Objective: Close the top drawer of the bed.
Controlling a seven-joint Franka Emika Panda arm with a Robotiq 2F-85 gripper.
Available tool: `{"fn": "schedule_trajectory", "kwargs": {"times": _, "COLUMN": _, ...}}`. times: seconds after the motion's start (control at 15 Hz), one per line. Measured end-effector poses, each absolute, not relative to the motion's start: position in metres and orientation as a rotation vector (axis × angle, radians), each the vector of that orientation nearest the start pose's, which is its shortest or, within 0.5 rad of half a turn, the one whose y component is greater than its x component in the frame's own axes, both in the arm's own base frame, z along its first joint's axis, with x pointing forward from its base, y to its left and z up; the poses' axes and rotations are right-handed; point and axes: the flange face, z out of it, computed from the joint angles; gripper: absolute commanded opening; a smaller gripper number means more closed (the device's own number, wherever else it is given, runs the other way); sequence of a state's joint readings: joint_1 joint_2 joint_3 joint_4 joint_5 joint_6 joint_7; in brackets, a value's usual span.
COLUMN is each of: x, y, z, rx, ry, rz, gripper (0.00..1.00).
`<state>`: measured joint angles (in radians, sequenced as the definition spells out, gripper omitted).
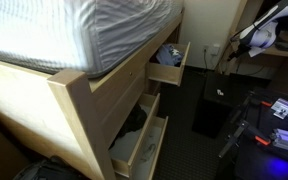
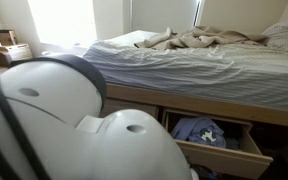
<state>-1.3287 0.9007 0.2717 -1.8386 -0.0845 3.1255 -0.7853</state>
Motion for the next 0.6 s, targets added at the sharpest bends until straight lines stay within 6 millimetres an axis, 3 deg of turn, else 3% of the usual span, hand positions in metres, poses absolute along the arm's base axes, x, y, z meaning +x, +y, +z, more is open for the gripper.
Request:
{"fn": "schedule_trajectory", "kwargs": {"times": 0.2, "x": 0.326, "y": -0.538, "z": 0.092, "rx": -3.326, "ry": 0.364, "rz": -0.774, "gripper": 1.00}}
{"fn": "schedule_trajectory", "kwargs": {"times": 0.4, "x": 0.318, "y": -0.501, "z": 0.087, "rx": -3.363, "ry": 0.186, "rz": -0.926, "gripper": 1.00}}
{"fn": "schedule_trajectory", "kwargs": {"times": 0.6, "x": 0.312, "y": -0.487, "z": 0.081, "rx": -3.335, "ry": 0.114, "rz": -0.909, "gripper": 1.00}}
